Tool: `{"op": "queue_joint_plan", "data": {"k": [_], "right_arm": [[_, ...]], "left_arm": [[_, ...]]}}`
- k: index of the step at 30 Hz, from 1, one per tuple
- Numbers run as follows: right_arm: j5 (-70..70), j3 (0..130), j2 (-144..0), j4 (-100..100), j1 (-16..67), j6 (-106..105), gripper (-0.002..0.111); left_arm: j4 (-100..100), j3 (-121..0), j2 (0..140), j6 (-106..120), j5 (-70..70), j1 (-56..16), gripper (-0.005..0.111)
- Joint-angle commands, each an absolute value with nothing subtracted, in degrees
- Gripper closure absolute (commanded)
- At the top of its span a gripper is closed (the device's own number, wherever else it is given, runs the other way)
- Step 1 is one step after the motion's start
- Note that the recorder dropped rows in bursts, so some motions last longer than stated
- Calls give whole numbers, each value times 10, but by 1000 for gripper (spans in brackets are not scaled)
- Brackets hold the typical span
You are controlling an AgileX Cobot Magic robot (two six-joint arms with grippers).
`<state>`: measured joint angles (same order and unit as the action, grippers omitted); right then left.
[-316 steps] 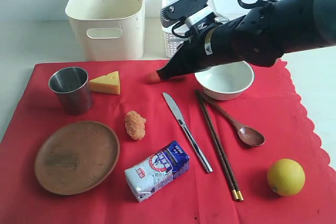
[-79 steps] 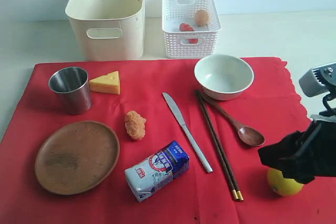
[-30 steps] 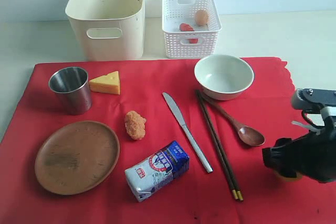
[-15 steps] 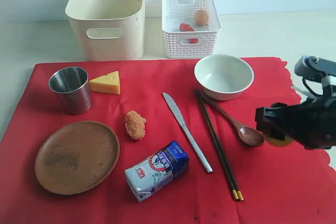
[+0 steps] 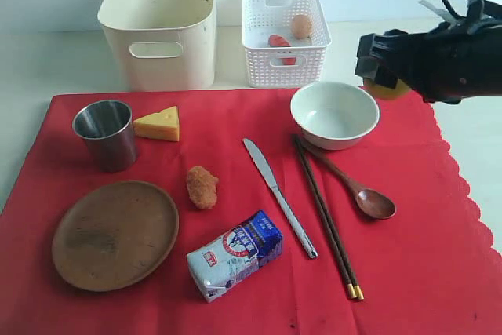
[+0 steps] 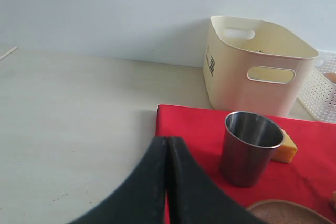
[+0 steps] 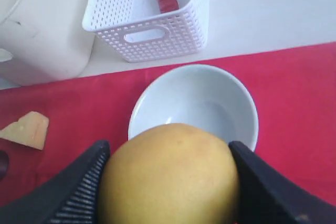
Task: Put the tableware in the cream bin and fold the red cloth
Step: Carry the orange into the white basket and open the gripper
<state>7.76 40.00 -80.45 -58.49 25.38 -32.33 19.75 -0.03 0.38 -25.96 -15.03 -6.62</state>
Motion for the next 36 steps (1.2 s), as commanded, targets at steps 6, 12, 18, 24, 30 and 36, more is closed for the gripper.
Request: {"op": "queue_joint_plan", "data": {"k": [6, 12, 18, 24, 30, 36], "right_arm": [[79, 508, -928, -581, 253, -334, 108], [79, 587, -1025, -581, 253, -334, 108], [77, 671, -1080, -581, 253, -374, 108], [76, 761, -1135, -581, 253, -439, 108], [76, 853, -1207, -581, 253, -501, 108], [43, 918, -1278, -580, 255, -501, 108]], "left_arm": [[198, 0, 0, -257, -147, -66, 105], [198, 0, 0, -257, -147, -66, 105], [198, 0, 0, -257, -147, -66, 105], [198, 0, 0, -257, -147, -66, 105], [198, 0, 0, -257, -147, -66, 105], [198, 0, 0, -257, -147, -66, 105]]}}
